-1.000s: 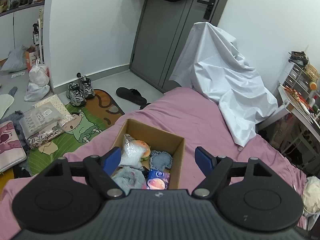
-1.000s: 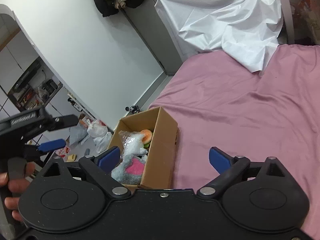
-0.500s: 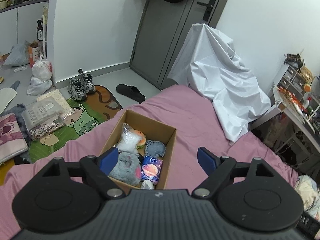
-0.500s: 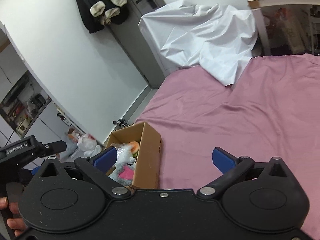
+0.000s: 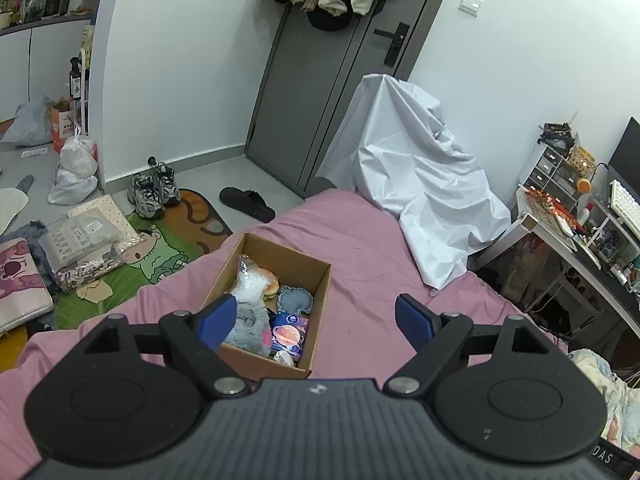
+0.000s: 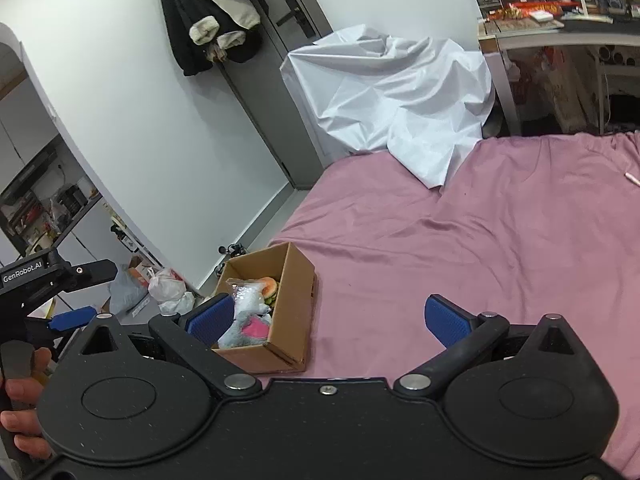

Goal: Organize soft objects

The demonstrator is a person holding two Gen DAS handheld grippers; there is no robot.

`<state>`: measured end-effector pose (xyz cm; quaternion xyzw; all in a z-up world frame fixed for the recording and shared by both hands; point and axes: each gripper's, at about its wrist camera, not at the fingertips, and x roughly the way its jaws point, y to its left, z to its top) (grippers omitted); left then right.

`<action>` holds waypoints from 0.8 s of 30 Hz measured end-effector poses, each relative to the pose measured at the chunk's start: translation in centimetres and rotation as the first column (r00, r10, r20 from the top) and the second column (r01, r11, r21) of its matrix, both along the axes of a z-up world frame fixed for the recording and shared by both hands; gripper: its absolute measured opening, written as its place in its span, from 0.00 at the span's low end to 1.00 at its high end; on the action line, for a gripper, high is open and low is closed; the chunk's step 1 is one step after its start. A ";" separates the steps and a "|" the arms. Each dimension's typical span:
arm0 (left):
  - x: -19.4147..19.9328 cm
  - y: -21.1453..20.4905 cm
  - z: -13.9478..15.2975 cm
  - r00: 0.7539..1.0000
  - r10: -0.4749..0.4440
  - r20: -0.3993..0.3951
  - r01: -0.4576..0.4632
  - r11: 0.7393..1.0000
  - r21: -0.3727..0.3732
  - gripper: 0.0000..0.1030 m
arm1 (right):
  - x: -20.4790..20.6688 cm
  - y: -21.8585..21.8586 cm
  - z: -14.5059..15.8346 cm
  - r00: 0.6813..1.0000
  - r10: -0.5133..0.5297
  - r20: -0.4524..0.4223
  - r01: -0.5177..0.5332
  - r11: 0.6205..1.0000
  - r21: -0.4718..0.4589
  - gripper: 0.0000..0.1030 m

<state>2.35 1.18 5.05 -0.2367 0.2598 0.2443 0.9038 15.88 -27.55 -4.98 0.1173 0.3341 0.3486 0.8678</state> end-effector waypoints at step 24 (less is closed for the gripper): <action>-5.1 -2.8 0.4 0.997 -0.070 0.014 0.069 0.997 0.037 0.86 | -5.1 -1.0 1.6 0.999 0.007 0.038 -0.004 0.997 -0.080 1.00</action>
